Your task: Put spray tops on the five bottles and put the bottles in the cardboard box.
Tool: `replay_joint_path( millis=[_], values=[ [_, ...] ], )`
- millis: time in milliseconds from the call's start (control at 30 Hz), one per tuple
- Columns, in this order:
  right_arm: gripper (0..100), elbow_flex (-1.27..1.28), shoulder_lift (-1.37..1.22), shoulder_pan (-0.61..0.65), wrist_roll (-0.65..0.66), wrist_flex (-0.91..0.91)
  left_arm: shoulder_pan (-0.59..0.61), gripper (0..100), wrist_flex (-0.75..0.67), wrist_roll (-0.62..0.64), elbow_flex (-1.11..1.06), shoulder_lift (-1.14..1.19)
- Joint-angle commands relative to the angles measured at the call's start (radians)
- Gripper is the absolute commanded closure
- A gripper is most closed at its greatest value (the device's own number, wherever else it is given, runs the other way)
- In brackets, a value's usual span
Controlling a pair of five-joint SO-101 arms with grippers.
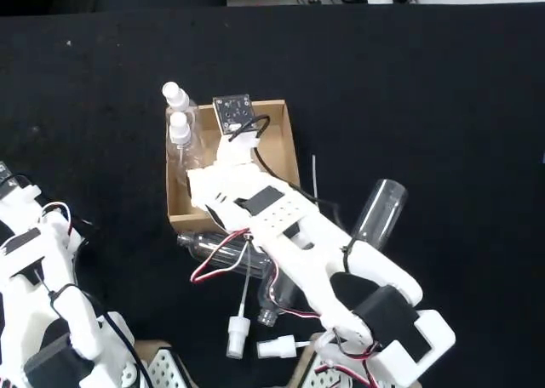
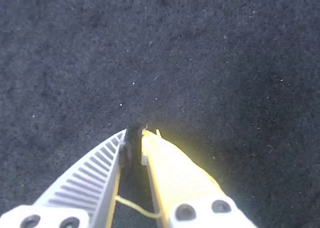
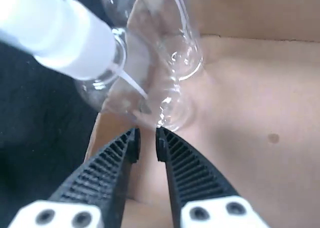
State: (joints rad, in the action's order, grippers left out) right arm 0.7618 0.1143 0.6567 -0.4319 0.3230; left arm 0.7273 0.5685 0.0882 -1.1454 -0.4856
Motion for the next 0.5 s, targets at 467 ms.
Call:
replay_joint_path(
  millis=[467],
  values=[
    [94.6,-0.005,0.071,0.006,-0.002,-0.064,-0.012,96,-0.018,0.005,0.062,0.0]
  ],
)
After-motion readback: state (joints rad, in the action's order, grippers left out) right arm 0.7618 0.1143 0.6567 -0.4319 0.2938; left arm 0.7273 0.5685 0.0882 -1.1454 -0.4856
